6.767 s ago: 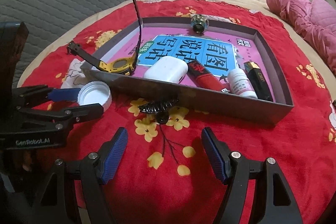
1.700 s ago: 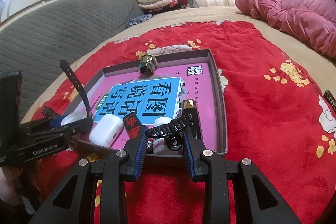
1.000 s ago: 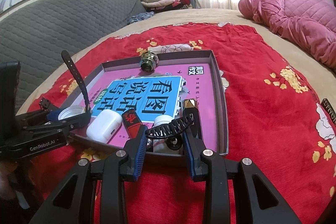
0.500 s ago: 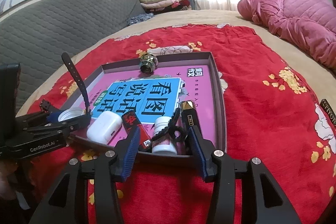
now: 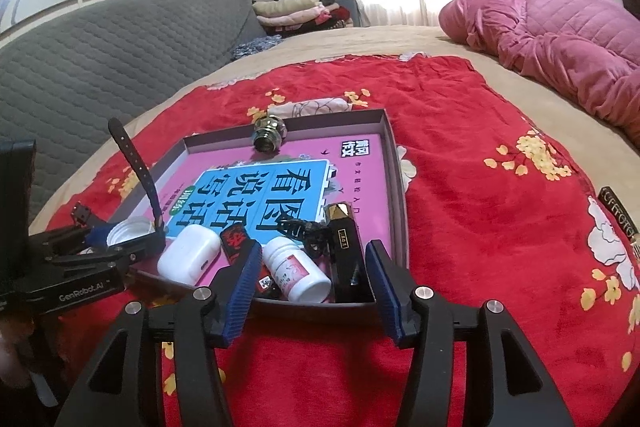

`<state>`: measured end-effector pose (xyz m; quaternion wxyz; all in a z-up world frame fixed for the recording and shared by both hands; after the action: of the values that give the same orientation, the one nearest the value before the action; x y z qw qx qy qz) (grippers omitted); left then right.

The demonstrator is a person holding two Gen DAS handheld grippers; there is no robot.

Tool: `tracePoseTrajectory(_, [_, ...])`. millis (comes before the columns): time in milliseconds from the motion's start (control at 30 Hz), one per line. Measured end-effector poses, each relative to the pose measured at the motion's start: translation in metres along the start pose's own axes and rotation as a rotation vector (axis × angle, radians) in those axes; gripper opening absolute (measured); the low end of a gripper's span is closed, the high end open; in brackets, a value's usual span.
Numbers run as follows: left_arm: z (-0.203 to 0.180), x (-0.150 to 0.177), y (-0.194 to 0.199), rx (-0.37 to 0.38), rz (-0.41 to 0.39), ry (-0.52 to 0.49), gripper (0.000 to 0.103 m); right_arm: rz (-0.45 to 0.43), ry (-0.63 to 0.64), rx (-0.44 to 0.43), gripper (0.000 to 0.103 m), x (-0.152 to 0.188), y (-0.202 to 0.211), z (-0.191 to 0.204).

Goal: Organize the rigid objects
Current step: 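Lower the white cap into the box and open left gripper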

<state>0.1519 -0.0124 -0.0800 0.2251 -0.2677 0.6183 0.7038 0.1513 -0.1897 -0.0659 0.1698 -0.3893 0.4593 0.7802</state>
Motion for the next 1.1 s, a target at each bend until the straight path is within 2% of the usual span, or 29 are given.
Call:
tracePoseTrajectory(400, [0.000,-0.001,-0.001,0.006,-0.001,0.001,0.055,-0.006,-0.005,0.008,0.057,0.000,0.002,-0.003])
tracePoseTrajectory(533, [0.000,-0.002,0.001,0.009,-0.009,0.007,0.057,-0.008,-0.003,0.010,0.063,-0.001,0.002,-0.003])
tracePoseTrajectory(800, [0.003,-0.005,0.008,0.012,-0.020,0.020,0.058,-0.007,0.012,0.033,0.064,0.000,0.002,-0.002])
tracePoseTrajectory(1000, [0.006,-0.007,0.019,0.006,-0.036,0.028,0.059,-0.011,0.027,0.044,0.071,0.000,0.006,0.002])
tracePoseTrajectory(1100, [0.007,-0.005,0.026,-0.003,-0.042,0.026,0.064,-0.010,0.041,0.048,0.072,0.001,0.010,0.006])
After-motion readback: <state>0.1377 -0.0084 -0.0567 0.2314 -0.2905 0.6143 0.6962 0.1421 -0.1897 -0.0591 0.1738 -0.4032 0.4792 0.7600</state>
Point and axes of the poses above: each gripper's, at about its wrist camera, not at the fingertips, and y roughly against the way its jaws point, z to its left, x to its underside, the point moved 8 cm from there along -y, roughly the way its jaws point, and after that the axes turned 10 degrees about -x, right-handed, at the moved point
